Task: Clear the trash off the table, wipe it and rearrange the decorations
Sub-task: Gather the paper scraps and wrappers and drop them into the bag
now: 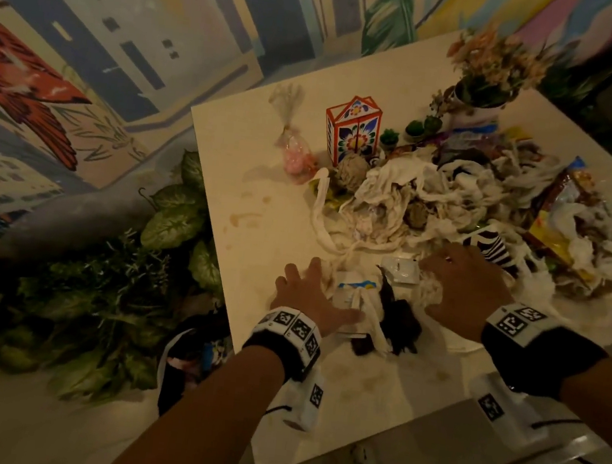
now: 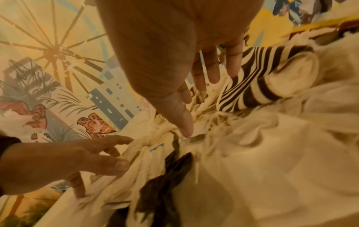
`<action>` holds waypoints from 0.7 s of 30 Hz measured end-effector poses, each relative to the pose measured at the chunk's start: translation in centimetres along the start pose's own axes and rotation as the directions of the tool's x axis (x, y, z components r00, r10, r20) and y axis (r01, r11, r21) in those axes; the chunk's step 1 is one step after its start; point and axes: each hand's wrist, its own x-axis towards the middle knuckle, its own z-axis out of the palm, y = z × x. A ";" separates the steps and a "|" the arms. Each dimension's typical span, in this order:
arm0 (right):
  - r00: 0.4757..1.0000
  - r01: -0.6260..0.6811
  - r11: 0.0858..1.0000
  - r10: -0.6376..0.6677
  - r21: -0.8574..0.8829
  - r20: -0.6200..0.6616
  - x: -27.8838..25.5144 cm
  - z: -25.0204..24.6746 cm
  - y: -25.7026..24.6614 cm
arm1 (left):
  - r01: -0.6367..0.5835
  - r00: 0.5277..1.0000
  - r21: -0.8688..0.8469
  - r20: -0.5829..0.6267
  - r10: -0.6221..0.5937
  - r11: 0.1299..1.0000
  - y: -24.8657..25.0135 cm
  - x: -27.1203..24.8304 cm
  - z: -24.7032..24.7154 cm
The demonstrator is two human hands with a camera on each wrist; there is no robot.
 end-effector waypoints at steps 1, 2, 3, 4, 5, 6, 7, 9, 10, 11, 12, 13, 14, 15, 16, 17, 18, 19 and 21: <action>1.000 -0.017 0.999 0.018 -0.042 0.008 0.1 -0.2 0.5 | 0.009 1.000 -0.008 -0.004 -0.009 1.000 0.6 0.0 0.2; 0.999 -0.028 0.996 0.030 -0.079 0.022 0.3 -0.2 1.0 | 0.016 1.000 -0.017 -0.005 -0.016 1.000 1.2 0.0 0.4; 0.999 -0.027 0.994 0.032 -0.106 0.038 0.5 -0.2 1.4 | 0.021 1.000 -0.020 -0.006 -0.021 1.000 1.8 0.0 0.7; 0.998 -0.019 0.993 0.026 -0.117 0.057 0.8 -0.1 1.8 | 0.023 1.000 -0.016 -0.005 -0.023 1.000 2.3 0.0 0.9; 0.996 -0.012 0.994 0.022 -0.108 0.085 1.1 0.0 1.9 | 0.024 1.000 -0.005 -0.005 -0.024 1.000 2.8 0.0 1.1; 0.992 -0.008 0.996 0.020 -0.092 0.124 1.3 0.0 2.0 | 0.025 1.000 0.015 -0.005 -0.025 1.000 3.3 0.0 1.3; 0.986 -0.002 0.997 0.015 -0.074 0.168 1.6 0.1 1.9 | 0.025 1.000 0.044 -0.006 -0.025 0.999 3.7 0.1 1.6; 0.972 0.017 0.998 -0.004 -0.054 0.236 2.2 0.4 1.6 | 0.016 1.000 0.107 -0.017 -0.014 0.994 4.1 0.1 2.0; 0.966 0.024 0.998 -0.009 -0.055 0.257 2.4 0.5 1.4 | 0.004 1.000 0.122 -0.015 -0.003 0.992 4.2 0.2 2.2; 0.963 0.030 0.997 -0.012 -0.064 0.270 2.5 0.6 1.2 | -0.009 1.000 0.119 -0.015 0.011 0.993 4.1 0.3 2.2; 0.962 0.035 0.996 -0.011 -0.081 0.273 2.6 0.7 1.1 | -0.021 1.000 0.103 -0.018 0.023 0.994 4.0 0.4 2.1; 0.963 0.035 0.994 -0.006 -0.101 0.270 2.6 0.7 0.9 | -0.032 0.999 0.081 -0.023 0.034 0.996 3.8 0.5 1.9; 0.966 0.032 0.993 -0.001 -0.114 0.259 2.5 0.6 0.9 | -0.039 0.999 0.057 -0.027 0.041 0.998 3.5 0.6 1.6; 0.970 0.026 0.993 0.003 -0.113 0.244 2.4 0.7 0.8 | -0.044 0.998 0.030 -0.034 0.045 0.999 3.3 0.8 1.3; 0.972 0.017 0.995 0.006 -0.098 0.234 2.3 0.8 0.6 | -0.044 0.998 -0.004 -0.048 0.043 0.999 3.0 0.9 1.1; 0.972 0.011 0.997 0.007 -0.075 0.233 2.3 1.0 0.3 | -0.039 0.997 -0.046 -0.067 0.036 0.998 2.8 1.1 0.9; 0.970 0.011 0.998 0.003 -0.055 0.243 2.2 1.3 -0.1 | -0.030 0.996 -0.096 -0.083 0.022 0.995 2.5 1.2 0.8; 0.967 0.019 0.999 -0.010 -0.036 0.253 2.0 1.8 -0.6 | -0.020 0.996 -0.148 -0.092 0.006 0.989 2.3 1.3 0.8; 0.961 0.055 0.998 -0.051 -0.006 0.273 2.1 2.8 -1.6 | -0.008 0.995 -0.232 -0.095 -0.015 0.973 2.0 1.7 0.8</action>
